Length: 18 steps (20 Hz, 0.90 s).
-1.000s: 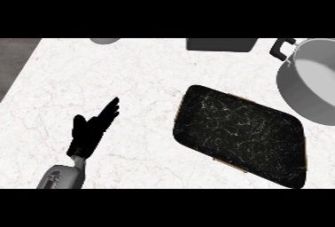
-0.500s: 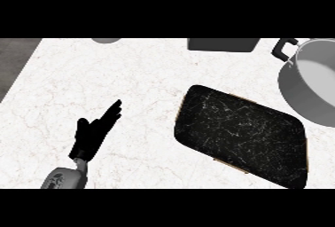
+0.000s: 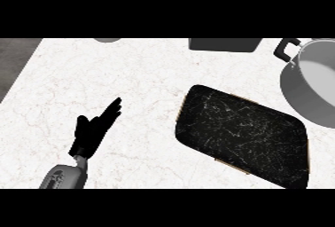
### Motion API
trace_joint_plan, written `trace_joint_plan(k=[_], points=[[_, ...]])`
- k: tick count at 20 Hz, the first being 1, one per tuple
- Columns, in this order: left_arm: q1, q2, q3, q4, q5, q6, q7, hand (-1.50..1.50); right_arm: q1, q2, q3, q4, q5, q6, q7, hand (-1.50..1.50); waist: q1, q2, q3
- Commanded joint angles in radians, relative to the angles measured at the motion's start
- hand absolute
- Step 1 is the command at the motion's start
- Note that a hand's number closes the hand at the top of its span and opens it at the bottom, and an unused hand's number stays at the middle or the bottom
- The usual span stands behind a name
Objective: Pick the lemon from the tray and place it in the pot
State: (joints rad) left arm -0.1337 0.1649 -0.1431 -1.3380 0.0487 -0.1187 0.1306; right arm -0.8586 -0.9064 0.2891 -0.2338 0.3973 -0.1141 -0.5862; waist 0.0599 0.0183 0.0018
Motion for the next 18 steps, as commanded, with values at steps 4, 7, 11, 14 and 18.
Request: trace_joint_plan(k=[4, 7, 11, 14, 18], points=[[-0.049, 0.028, 0.026, 0.017, 0.017, -0.034, 0.032, 0.00, -0.067, 0.094, 0.141, 0.125, 0.164, 0.122, 0.209, 1.50, 0.011, 0.006, 0.000], [0.019, -0.005, -0.016, -0.020, -0.007, -0.017, -0.010, 0.00, -0.087, 0.188, 0.151, 0.182, 0.177, 0.168, 0.355, -1.50, 0.021, 0.003, 0.000], [0.012, 0.001, 0.006, -0.002, 0.002, -0.021, 0.005, 0.00, -0.115, 0.232, 0.128, 0.194, 0.168, 0.199, 0.319, -1.50, -0.004, 0.001, 0.001], [0.016, -0.003, 0.004, -0.036, 0.005, -0.013, 0.020, 0.00, -0.097, 0.236, -0.017, 0.165, 0.020, 0.137, 0.195, -1.50, -0.002, 0.004, 0.005], [0.010, -0.029, 0.002, -0.018, -0.004, 0.013, 0.015, 0.00, -0.155, 0.226, -0.187, 0.129, -0.150, 0.171, 0.109, -1.50, -0.027, -0.005, 0.004]])
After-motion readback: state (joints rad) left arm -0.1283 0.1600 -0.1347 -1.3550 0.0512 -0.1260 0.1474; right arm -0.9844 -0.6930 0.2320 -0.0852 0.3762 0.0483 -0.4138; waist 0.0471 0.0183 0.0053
